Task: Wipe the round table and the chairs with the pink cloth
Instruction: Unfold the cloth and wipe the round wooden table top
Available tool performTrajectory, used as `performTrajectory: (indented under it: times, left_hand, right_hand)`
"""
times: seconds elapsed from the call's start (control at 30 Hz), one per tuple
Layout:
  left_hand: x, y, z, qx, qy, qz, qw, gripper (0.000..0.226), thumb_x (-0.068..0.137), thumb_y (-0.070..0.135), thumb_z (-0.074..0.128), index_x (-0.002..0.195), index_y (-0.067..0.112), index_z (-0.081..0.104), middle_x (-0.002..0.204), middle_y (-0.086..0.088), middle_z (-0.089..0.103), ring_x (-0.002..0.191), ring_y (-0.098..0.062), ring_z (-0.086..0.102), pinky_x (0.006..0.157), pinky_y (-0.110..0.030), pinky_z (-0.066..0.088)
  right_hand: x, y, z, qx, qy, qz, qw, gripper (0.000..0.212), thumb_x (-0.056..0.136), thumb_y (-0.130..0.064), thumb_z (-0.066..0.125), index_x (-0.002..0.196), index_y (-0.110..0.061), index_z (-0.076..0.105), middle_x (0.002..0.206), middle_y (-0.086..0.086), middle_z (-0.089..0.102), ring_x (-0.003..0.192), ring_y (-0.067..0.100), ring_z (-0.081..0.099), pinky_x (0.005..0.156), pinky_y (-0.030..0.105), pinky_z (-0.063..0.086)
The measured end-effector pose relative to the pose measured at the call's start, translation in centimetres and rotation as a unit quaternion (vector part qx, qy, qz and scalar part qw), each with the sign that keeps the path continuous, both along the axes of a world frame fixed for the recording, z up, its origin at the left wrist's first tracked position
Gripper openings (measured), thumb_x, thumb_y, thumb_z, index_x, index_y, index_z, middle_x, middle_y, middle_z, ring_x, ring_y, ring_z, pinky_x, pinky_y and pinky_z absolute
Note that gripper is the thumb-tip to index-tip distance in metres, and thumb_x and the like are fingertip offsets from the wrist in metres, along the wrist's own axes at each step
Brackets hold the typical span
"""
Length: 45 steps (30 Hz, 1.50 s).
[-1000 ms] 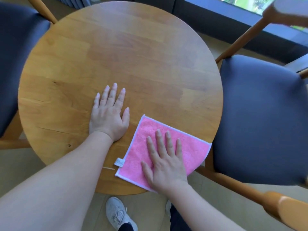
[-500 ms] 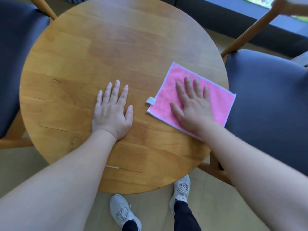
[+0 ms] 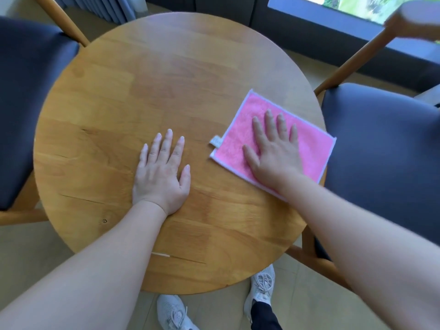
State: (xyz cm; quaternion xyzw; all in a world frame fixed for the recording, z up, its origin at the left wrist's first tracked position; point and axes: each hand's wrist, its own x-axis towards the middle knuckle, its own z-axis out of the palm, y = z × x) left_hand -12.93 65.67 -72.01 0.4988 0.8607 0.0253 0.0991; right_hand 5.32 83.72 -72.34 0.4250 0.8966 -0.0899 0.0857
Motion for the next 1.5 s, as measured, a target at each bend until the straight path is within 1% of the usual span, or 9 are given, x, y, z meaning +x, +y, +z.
performTrajectory:
  times: [0.13,0.3,0.37,0.53,0.8,1.0,1.1,1.3,1.5]
  left_hand:
    - [-0.1,0.0,0.2,-0.004,0.002,-0.002,1.0,0.067,0.089,0.047,0.022,0.15,0.02,0.026,0.159,-0.006,0.015,0.147,-0.023,0.011,0.119,-0.043,0.007]
    - [-1.6,1.5,0.1,-0.024,0.002,-0.022,0.999,0.069,0.088,0.05,0.015,0.152,0.024,0.017,0.161,-0.002,0.005,0.147,-0.019,0.002,0.119,-0.038,-0.002]
    - [-3.7,3.3,-0.1,-0.014,0.007,-0.021,1.0,0.067,0.089,0.05,0.016,0.152,0.026,0.016,0.161,-0.001,0.005,0.147,-0.018,0.001,0.118,-0.035,-0.003]
    - [-6.7,6.4,-0.4,0.014,0.007,0.02,1.0,0.066,0.089,0.049,0.019,0.151,0.028,0.02,0.16,0.001,0.008,0.147,-0.015,0.003,0.119,-0.035,-0.001]
    - [-6.7,6.7,0.0,0.018,-0.006,0.053,0.998,0.064,0.089,0.046,0.025,0.15,0.027,0.025,0.16,-0.001,0.013,0.147,-0.016,0.007,0.118,-0.035,0.0]
    - [-6.6,6.8,0.4,0.006,-0.01,0.045,0.999,0.065,0.088,0.046,0.023,0.149,0.023,0.028,0.159,-0.005,0.016,0.146,-0.021,0.012,0.118,-0.04,0.005]
    - [-6.7,6.7,0.4,0.011,-0.011,0.043,0.999,0.066,0.088,0.045,0.023,0.149,0.021,0.03,0.158,-0.007,0.018,0.146,-0.023,0.014,0.118,-0.041,0.006]
    - [-6.7,6.7,0.3,0.015,-0.016,0.046,0.999,0.065,0.088,0.043,0.022,0.149,0.022,0.029,0.159,-0.005,0.016,0.146,-0.022,0.013,0.119,-0.04,0.003]
    - [-6.7,6.7,0.3,0.02,-0.017,0.04,0.999,0.064,0.088,0.041,0.024,0.149,0.021,0.03,0.158,-0.006,0.017,0.146,-0.023,0.013,0.119,-0.042,0.006]
  right_hand:
    - [0.4,-6.2,-0.1,-0.021,-0.009,0.045,0.999,0.073,0.09,-0.064,0.012,0.152,-0.03,-0.002,0.159,0.001,-0.011,0.146,0.026,-0.016,0.116,0.052,-0.009]
    - [0.5,-7.0,0.3,-0.028,-0.027,0.049,0.998,0.073,0.09,-0.065,0.01,0.15,-0.032,-0.011,0.158,-0.001,-0.018,0.144,0.023,-0.024,0.116,0.051,-0.011]
    - [0.5,-7.1,0.1,-0.021,-0.017,0.05,0.998,0.072,0.091,-0.065,0.012,0.151,-0.031,-0.008,0.159,-0.001,-0.013,0.145,0.024,-0.02,0.116,0.052,-0.007]
    - [0.7,-7.2,-0.1,0.004,0.01,0.051,0.999,0.072,0.091,-0.061,0.029,0.153,-0.025,0.017,0.159,0.004,0.012,0.147,0.03,0.008,0.114,0.054,0.009]
    - [0.5,-6.6,-0.1,-0.007,0.013,0.07,0.997,0.074,0.089,-0.06,0.034,0.151,-0.021,0.023,0.159,0.007,0.018,0.146,0.033,0.014,0.111,0.056,0.014]
    - [-4.1,0.3,-0.3,-0.017,0.006,0.076,0.997,0.072,0.09,-0.064,0.02,0.15,-0.03,-0.001,0.159,0.0,-0.004,0.148,0.025,-0.007,0.117,0.052,-0.003]
    - [-7.9,5.2,-0.7,-0.005,0.012,0.07,0.997,0.072,0.089,-0.065,0.017,0.152,-0.032,0.003,0.161,-0.002,-0.003,0.148,0.025,-0.006,0.117,0.049,-0.009]
    - [-14.7,13.4,-0.7,0.011,0.028,0.068,0.997,0.074,0.087,-0.066,0.013,0.152,-0.032,0.006,0.162,0.0,-0.001,0.148,0.026,-0.004,0.116,0.05,-0.005]
    - [-16.4,14.9,-0.8,0.017,0.023,0.067,0.997,0.074,0.088,-0.066,0.01,0.153,-0.031,0.003,0.161,0.002,-0.003,0.148,0.026,-0.006,0.117,0.051,-0.005]
